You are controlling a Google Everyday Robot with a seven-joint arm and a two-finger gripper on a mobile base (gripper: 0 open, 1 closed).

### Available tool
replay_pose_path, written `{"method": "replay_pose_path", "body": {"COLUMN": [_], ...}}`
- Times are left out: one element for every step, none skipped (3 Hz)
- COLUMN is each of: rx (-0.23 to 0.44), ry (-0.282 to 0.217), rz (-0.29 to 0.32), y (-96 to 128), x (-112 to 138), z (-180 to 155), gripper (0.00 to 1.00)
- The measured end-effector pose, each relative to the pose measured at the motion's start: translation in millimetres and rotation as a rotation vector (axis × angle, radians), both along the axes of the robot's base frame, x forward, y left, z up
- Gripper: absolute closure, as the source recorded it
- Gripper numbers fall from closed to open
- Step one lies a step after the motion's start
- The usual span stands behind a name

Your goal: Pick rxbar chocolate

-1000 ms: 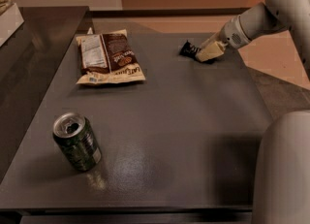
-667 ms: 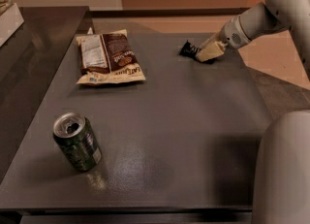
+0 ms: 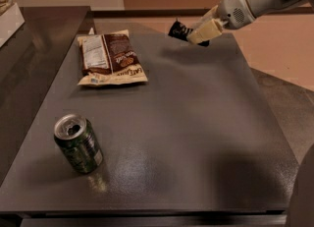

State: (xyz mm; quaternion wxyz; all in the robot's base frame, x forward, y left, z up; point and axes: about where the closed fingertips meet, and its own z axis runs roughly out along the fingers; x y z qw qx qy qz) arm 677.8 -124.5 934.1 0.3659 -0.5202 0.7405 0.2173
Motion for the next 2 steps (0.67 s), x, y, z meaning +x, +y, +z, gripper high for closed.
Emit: {"method": "replay_pose_path", "body": {"rx": [0.021, 0.020], "ry": [-0.049, -0.051], "rz": [0.020, 0.021], "y": [26.5, 27.3], "x": [-31.7, -32.8], "z": [50.6, 52.1], "gripper": [1.00, 1.00]}}
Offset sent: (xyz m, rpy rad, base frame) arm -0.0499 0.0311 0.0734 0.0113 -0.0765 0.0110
